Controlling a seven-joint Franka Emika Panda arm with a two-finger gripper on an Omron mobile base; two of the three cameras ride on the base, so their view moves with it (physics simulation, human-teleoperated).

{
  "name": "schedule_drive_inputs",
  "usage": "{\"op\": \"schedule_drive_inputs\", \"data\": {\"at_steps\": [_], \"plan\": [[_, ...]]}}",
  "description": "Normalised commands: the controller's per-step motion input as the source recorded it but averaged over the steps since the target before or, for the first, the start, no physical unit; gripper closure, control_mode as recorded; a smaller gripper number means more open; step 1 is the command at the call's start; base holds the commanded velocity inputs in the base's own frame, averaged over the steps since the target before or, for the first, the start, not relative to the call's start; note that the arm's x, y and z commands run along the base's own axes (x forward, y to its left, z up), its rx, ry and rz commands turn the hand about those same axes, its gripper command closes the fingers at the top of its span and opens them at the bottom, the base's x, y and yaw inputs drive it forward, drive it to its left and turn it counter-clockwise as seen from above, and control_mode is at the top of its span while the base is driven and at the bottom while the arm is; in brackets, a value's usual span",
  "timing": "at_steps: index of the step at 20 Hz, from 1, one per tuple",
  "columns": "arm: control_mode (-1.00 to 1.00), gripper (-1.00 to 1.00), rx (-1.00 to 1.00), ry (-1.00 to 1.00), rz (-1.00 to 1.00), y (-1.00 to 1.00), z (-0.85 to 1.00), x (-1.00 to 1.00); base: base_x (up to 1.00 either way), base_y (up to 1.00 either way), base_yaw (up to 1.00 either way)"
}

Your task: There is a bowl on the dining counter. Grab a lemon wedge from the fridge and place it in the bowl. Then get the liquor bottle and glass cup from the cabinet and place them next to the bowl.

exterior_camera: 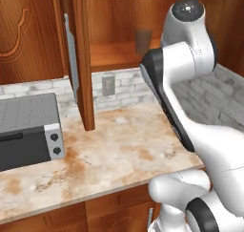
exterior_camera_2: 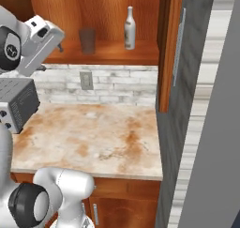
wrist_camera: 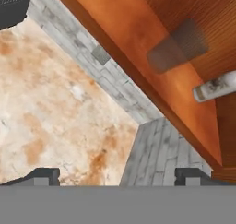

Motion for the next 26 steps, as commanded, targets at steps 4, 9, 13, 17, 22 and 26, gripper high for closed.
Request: {"op": "schedule_drive_inputs", "data": {"at_steps": [4,9,13,17,22,26], "plan": [[-1.0,-1.0,-0.2,-0.09,-0.01,0.02,0.0,0.82,0.0,0.0,0.0],[-1.0,-1.0,-0.25,-0.07,-0.01,0.04,0.2,0.53,0.0,0.0,0.0],[-1.0,-1.0,-0.18,0.01,0.0,0.0,0.12,0.61,0.0,0.0,0.0],[-1.0,-1.0,-0.12,0.02,0.0,-0.11,0.0,0.56,0.0,0.0,0.0],[-1.0,-1.0,-0.14,0.0,0.0,0.0,-0.07,0.54,0.0,0.0,0.0],[-1.0,-1.0,-0.09,0.0,0.0,0.0,-0.04,0.58,0.0,0.0,0.0]]}}
